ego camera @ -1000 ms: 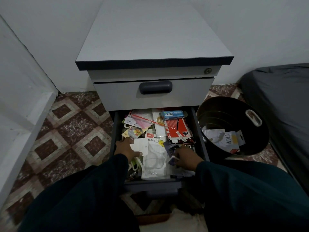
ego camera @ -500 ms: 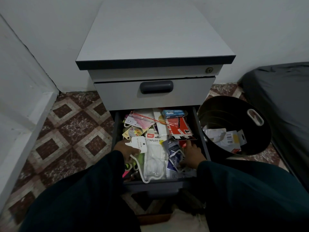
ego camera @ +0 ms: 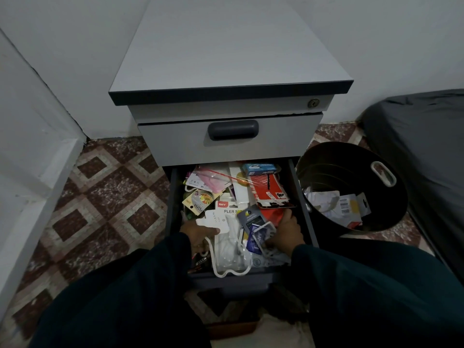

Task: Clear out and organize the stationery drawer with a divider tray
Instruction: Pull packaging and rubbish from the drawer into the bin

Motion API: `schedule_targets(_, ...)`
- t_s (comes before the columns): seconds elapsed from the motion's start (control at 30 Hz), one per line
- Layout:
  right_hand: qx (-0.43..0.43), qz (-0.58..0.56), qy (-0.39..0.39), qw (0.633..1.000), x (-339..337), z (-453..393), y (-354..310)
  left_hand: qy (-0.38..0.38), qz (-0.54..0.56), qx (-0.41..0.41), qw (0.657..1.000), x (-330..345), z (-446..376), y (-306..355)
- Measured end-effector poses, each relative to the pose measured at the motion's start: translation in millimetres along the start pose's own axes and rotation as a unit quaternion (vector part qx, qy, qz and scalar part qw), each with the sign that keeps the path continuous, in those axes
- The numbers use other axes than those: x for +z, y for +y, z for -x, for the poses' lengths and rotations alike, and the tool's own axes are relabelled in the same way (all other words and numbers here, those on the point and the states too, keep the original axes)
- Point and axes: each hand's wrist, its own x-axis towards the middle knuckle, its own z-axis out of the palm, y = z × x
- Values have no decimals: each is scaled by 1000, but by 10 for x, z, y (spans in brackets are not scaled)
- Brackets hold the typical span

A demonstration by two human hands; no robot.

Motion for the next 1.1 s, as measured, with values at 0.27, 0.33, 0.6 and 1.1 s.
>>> schedule_targets(0.27,27,-26,-19,999,-5,3,2,-9,20,19,1000,73,66,-12)
schedule_targets(0.33,41,-50,-17,998,1,11,-13,-6,24,27,999,90,80,-2)
schedule_targets(0.6,72,-200,-53,976,24,-150,69,7,43,92,995,95,97,66)
schedule_targets(1.1,96,-382,-123,911,139,-306,166,67,-19,183,981,18,15,52)
